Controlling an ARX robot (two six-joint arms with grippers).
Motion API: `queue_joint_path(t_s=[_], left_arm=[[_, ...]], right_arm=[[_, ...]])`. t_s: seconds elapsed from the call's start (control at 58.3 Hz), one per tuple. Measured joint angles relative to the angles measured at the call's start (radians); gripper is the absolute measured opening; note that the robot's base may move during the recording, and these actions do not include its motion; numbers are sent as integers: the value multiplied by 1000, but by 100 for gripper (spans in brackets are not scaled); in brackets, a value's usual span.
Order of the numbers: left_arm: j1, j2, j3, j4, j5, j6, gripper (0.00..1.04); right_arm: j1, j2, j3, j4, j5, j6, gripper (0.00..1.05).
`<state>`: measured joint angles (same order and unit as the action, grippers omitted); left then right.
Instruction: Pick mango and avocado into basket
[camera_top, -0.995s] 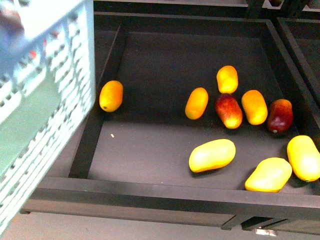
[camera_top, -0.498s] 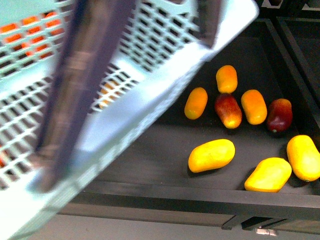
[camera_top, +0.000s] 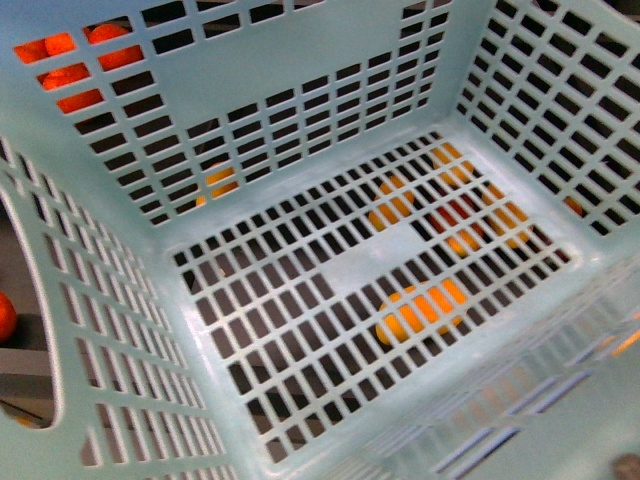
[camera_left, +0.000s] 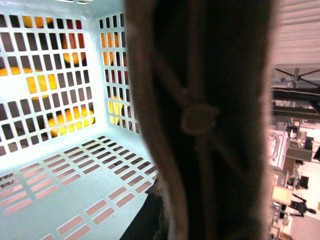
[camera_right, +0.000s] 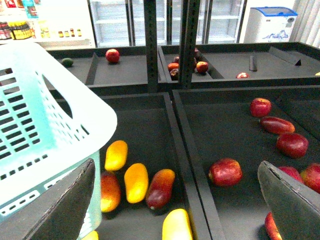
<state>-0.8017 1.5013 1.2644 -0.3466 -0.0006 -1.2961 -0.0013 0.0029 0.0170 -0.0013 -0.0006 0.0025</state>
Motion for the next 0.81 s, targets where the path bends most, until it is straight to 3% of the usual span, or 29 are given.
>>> queue_joint_path(t_s=[0.412,0.515,0.618,0.806], left_arm=[[-5,-3,-3,0,-9,0,4],[-5,-3,-3,0,-1,-3,4],[-6,-5,-3,0,-2,0,4],[-6,-5,-3,0,-11,0,4]], right_arm=[[2,6,2,-7,10,10,96],[4,195,126,-300,145,184,96],[-78,357,172,-384,109,297,96],[-334,509,216,-229,-23,293,96]])
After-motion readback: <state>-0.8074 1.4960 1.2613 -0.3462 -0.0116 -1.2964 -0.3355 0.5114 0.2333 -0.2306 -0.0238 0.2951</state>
